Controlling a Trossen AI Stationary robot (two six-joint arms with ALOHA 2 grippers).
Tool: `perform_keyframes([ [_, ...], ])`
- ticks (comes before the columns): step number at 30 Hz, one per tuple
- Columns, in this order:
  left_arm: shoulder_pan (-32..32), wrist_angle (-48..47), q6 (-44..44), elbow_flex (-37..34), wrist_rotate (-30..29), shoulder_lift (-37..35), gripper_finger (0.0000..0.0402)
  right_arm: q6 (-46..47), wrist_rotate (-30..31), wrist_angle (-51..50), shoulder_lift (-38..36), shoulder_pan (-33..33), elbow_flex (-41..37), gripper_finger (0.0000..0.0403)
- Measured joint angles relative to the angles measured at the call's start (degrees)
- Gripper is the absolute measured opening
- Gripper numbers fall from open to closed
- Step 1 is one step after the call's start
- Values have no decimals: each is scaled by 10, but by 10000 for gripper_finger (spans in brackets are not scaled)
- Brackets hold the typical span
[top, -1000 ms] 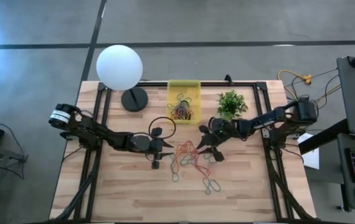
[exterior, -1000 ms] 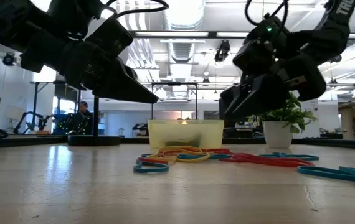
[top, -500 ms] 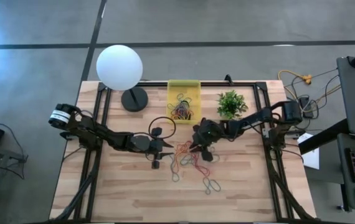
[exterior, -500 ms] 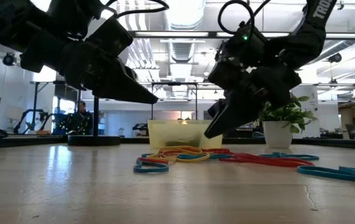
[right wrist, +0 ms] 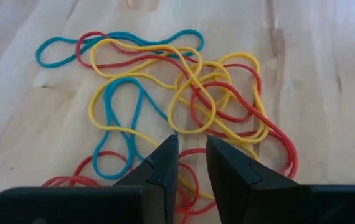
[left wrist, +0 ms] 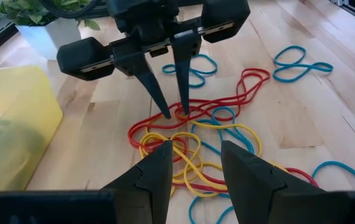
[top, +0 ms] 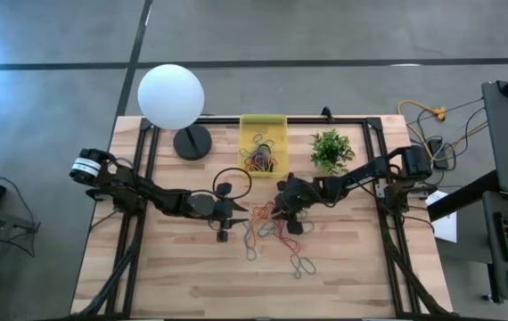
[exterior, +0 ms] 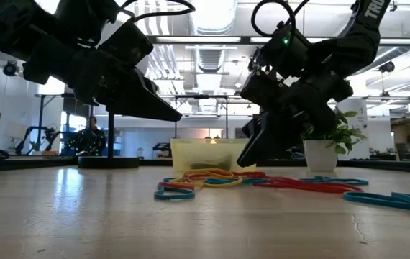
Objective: Pick and place rubber bands into bin
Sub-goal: Put the red rubber band into the yellow bin
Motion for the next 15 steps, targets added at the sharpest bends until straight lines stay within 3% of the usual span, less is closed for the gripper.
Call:
perform_keyframes([
  [15,0,1,0,0,0,0,121,3,54,-12,2,20,-1,75],
])
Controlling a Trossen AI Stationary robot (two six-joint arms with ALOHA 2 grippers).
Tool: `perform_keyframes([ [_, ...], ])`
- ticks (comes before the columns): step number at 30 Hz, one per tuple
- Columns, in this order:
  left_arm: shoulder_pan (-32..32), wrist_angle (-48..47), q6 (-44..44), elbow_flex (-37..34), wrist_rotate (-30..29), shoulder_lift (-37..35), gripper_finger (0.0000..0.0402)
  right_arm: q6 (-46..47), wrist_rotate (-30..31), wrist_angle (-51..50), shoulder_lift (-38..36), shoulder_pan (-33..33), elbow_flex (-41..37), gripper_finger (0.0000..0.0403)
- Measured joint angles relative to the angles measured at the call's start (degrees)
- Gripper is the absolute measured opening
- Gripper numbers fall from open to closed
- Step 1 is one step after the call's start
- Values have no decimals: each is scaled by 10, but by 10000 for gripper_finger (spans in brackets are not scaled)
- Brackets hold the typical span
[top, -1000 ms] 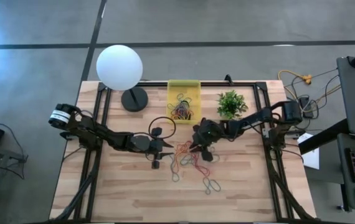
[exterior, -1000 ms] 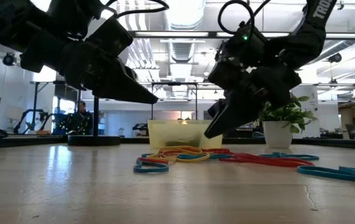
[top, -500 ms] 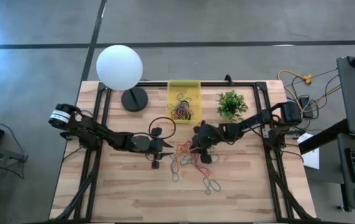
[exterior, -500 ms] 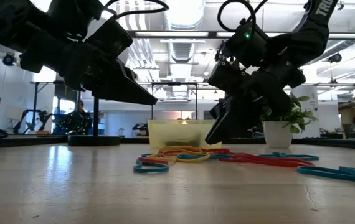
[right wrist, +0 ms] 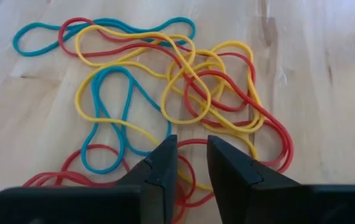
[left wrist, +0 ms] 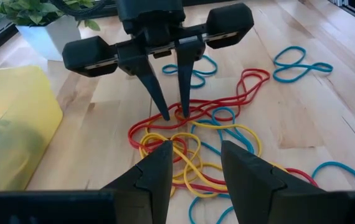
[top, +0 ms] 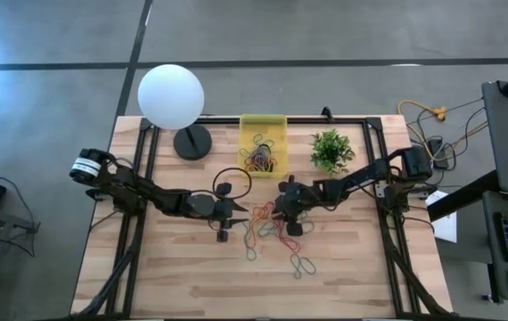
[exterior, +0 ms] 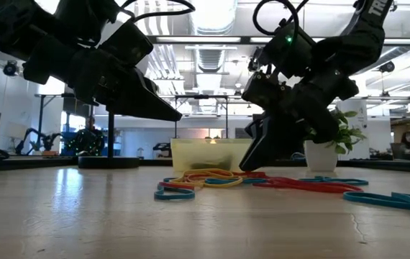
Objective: Pick and place rubber bands into bin
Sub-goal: Put the red rubber band into the yellow bin
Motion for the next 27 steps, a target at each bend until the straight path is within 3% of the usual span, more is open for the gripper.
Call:
perform_keyframes([
  [23,0,0,0,2,0,0,121,-2,-2,-3,9,1,6,68],
  [27,0,0,0,2,0,0,121,-2,57,-44,8,-3,14,68],
])
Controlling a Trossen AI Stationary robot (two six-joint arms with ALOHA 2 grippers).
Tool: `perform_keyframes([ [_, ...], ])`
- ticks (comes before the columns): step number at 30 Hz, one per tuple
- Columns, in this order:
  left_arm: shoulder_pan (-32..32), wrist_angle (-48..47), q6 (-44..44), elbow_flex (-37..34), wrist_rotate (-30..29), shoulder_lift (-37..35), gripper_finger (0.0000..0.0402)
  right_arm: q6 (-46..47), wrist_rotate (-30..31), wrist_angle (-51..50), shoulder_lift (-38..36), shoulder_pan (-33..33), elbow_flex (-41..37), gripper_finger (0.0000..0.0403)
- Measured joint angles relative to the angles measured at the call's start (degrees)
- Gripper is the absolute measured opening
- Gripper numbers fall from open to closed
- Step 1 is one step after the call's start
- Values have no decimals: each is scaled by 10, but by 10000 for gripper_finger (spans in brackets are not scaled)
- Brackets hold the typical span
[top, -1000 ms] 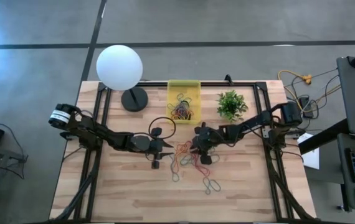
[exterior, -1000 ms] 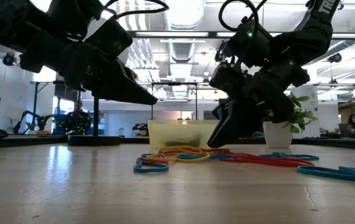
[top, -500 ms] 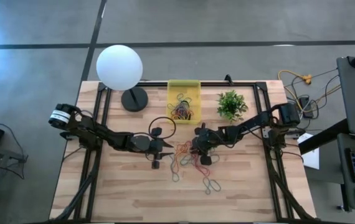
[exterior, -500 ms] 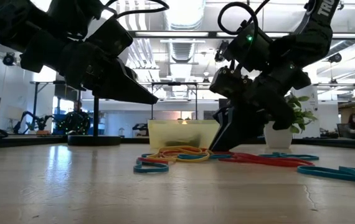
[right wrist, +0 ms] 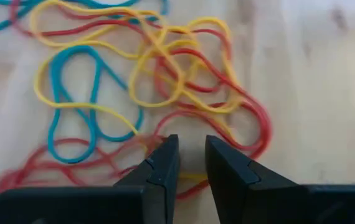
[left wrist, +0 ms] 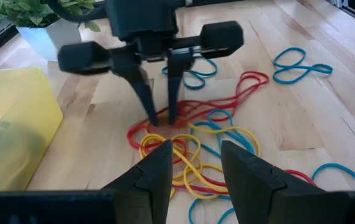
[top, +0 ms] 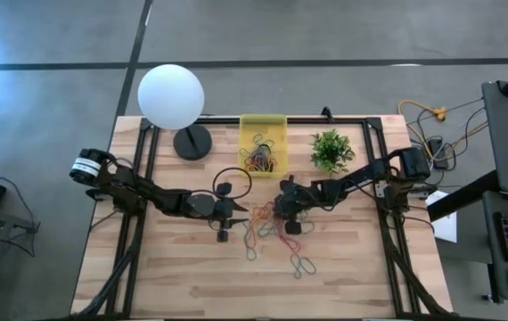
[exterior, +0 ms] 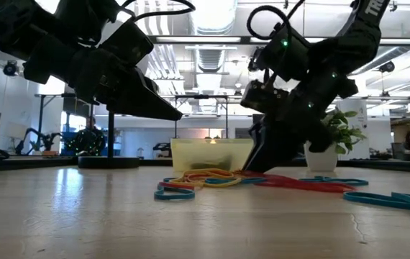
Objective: Pick and place rubber bands into bin
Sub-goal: Put the red rubber band into the yellow bin
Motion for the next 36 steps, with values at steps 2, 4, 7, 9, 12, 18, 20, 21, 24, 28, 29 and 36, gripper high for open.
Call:
perform_keyframes([
  [2,0,0,0,0,0,0,121,0,41,-19,-2,-2,2,68],
  [4,0,0,0,0,0,0,121,2,55,-26,-3,-6,2,68],
  [7,0,0,0,0,0,0,121,3,59,-26,-3,-9,2,68],
  [9,0,0,0,0,0,0,121,2,60,-27,-3,-11,2,68],
  [12,0,0,0,0,0,0,121,6,67,-30,-4,-15,2,68],
  [18,0,0,-1,0,0,0,121,12,74,-46,-15,-20,1,68],
  [20,0,-1,-1,0,0,0,121,10,73,-53,-23,-20,-1,68],
  [21,0,-1,-1,0,0,0,121,7,73,-57,-27,-20,-1,68],
  [24,0,-1,-1,0,0,0,121,0,71,-61,-43,-20,-2,68],
  [28,0,-1,-1,-1,0,0,121,-4,70,-75,-50,-20,-2,68],
  [29,0,-1,-1,-2,0,0,121,-4,70,-80,-51,-20,-2,68],
  [36,0,-1,-1,-2,0,0,121,0,40,-80,-52,-20,-4,68],
])
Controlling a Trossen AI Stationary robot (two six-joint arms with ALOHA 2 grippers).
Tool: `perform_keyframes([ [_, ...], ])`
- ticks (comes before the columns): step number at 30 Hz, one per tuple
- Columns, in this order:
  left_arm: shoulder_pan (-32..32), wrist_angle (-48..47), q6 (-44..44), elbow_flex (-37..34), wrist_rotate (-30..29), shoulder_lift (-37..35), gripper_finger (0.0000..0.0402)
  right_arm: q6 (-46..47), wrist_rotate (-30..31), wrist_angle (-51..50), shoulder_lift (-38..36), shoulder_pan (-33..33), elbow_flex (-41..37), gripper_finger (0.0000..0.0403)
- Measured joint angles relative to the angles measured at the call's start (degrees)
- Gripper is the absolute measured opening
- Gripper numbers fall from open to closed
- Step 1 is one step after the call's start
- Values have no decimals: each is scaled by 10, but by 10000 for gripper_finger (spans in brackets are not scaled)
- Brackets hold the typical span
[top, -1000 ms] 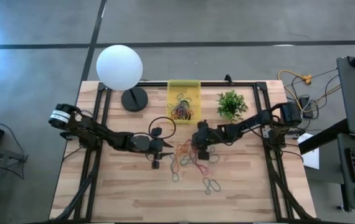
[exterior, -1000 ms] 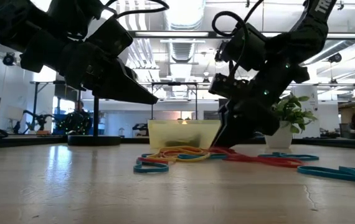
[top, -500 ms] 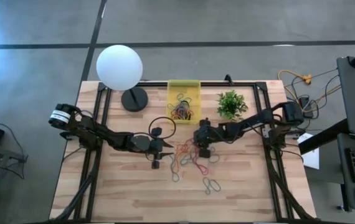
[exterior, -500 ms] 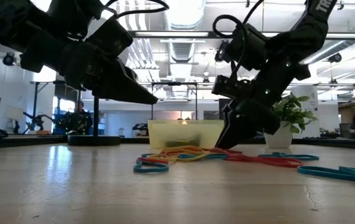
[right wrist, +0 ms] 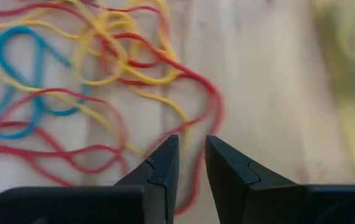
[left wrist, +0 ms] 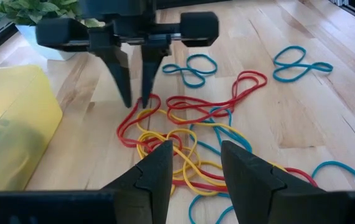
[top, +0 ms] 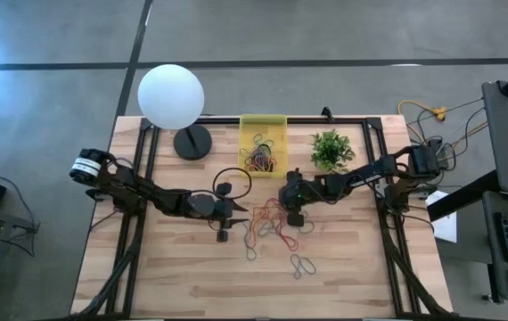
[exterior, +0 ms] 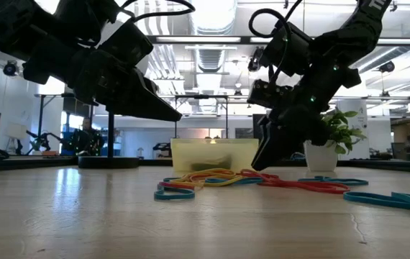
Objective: Pick and place rubber bands into bin
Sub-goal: Put the red rubber band into the yellow bin
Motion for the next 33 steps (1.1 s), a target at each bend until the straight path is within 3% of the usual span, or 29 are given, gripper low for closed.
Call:
perform_keyframes([
  [14,0,0,0,0,0,0,121,13,-44,4,0,1,0,68],
  [33,0,0,0,0,0,0,121,14,-45,39,36,2,1,68],
])
